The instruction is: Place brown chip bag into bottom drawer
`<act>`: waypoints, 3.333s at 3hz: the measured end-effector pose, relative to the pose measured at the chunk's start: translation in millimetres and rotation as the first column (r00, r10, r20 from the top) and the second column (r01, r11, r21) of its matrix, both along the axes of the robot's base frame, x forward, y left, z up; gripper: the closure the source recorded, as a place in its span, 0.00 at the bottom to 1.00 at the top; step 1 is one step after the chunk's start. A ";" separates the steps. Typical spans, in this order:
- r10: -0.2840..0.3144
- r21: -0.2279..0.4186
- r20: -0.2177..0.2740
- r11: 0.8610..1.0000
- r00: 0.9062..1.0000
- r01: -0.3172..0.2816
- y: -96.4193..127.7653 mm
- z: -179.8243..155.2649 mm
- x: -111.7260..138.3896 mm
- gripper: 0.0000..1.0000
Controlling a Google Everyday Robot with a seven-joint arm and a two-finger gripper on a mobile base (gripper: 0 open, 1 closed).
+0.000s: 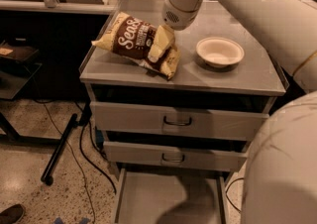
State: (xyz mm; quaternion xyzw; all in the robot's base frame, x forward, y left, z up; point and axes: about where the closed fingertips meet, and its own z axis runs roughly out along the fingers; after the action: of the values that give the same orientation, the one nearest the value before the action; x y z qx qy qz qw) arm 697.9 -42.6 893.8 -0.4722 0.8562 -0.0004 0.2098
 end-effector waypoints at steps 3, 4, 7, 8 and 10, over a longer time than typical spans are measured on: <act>-0.017 -0.015 -0.046 1.000 0.999 0.016 1.5 -20.0 21.4 0.19; -0.017 -0.015 -0.046 1.000 0.999 0.016 1.6 -20.1 21.4 0.42; -0.004 0.000 -0.021 1.000 1.000 0.003 3.9 -9.3 19.6 1.00; 0.022 0.022 0.035 1.000 0.999 -0.023 4.5 19.1 12.8 1.00; 0.070 0.070 0.095 0.995 0.993 -0.076 1.8 54.0 -6.5 1.00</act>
Offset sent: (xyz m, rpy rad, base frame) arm 0.0308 -0.0013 -0.0233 -0.0162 0.0617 -0.0317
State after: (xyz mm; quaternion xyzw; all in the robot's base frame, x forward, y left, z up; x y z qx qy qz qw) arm 691.4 -40.9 947.8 -0.4946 0.8272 0.0170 0.2661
